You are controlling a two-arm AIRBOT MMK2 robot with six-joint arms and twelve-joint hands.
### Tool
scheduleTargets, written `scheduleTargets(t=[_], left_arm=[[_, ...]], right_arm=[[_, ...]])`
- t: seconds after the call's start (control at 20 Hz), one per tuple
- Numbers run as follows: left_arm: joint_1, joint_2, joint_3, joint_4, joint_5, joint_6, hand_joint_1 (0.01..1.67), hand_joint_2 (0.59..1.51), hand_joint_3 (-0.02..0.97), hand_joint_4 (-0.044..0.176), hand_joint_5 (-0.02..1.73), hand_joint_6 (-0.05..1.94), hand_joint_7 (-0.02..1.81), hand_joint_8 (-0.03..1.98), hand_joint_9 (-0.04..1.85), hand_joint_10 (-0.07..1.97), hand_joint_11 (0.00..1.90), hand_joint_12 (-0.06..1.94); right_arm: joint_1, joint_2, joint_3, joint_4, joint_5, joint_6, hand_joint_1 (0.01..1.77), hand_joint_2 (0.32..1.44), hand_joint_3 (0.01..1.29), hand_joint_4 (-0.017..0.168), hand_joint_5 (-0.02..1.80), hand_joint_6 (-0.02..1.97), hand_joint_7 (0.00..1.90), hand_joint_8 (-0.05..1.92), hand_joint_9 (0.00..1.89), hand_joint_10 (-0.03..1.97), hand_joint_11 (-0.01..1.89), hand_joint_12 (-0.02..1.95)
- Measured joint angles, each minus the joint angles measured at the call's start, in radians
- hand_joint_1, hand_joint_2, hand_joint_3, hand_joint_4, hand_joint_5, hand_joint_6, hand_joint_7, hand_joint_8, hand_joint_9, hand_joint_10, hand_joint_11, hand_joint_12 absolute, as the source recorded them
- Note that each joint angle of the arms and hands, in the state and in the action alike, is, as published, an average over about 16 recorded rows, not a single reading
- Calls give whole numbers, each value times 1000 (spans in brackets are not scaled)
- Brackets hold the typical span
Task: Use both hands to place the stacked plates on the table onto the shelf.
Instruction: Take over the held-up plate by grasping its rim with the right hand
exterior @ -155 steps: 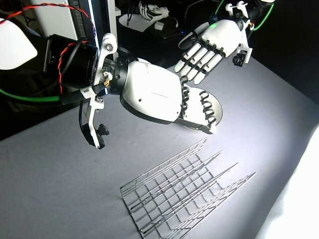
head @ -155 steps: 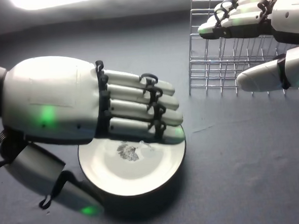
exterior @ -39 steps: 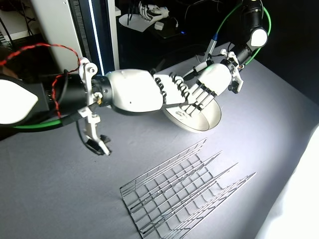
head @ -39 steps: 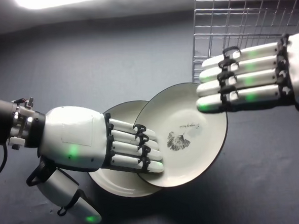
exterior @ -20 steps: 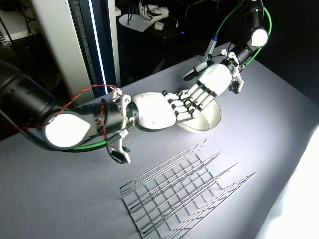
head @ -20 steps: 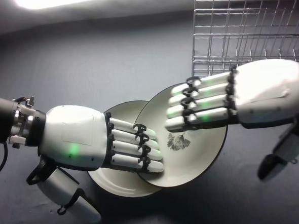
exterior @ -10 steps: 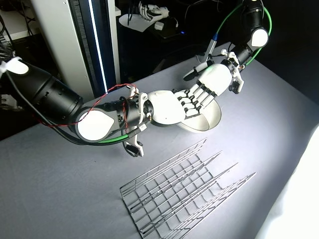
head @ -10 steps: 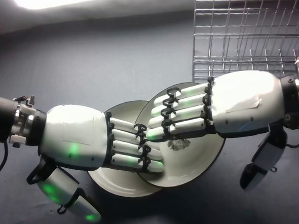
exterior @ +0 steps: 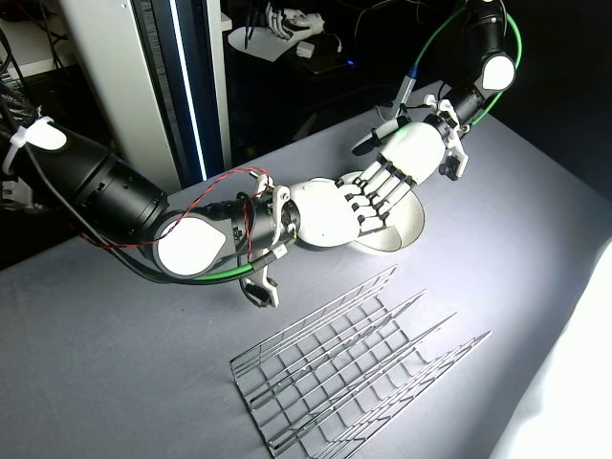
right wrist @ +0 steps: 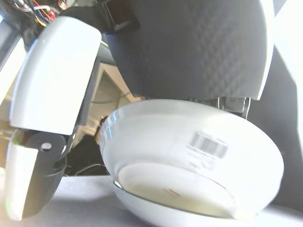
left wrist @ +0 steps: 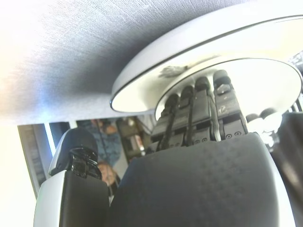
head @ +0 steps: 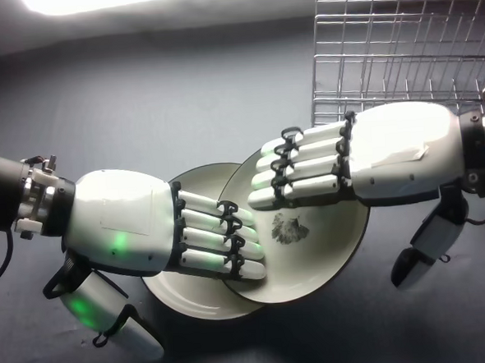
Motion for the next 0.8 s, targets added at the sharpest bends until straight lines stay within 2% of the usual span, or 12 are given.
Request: scheduleTargets(t=[0.2,0.3,0.45,0.65,0.8], left_arm=[[0,0,0,0,0,0,13,1199,11,-4,4,-34,0,-21,21,5,22,11],[-1,0,0,1,0,0,13,1199,11,-4,4,-34,0,-22,21,5,22,11],[-3,-1,1,3,0,0,13,1199,11,-4,4,-34,0,-21,20,5,23,11],[-5,-2,2,4,-1,-1,14,1199,11,-4,4,-34,0,-21,19,4,23,11],[-7,-3,2,6,-1,-3,13,1199,11,-4,5,-34,1,-21,21,4,23,11]], right_arm=[[3,-3,14,1,-2,0,1011,670,14,-1,22,5,23,6,23,24,13,19],[6,-5,19,1,-3,0,1023,693,14,-1,44,5,44,6,45,24,14,91],[11,-9,25,1,-4,0,1063,740,15,-1,128,12,126,10,123,31,20,346],[19,-14,29,6,0,0,1129,805,15,-1,325,42,322,20,307,58,114,666],[26,-18,32,10,5,0,1185,851,15,-1,487,168,493,87,468,149,239,909]])
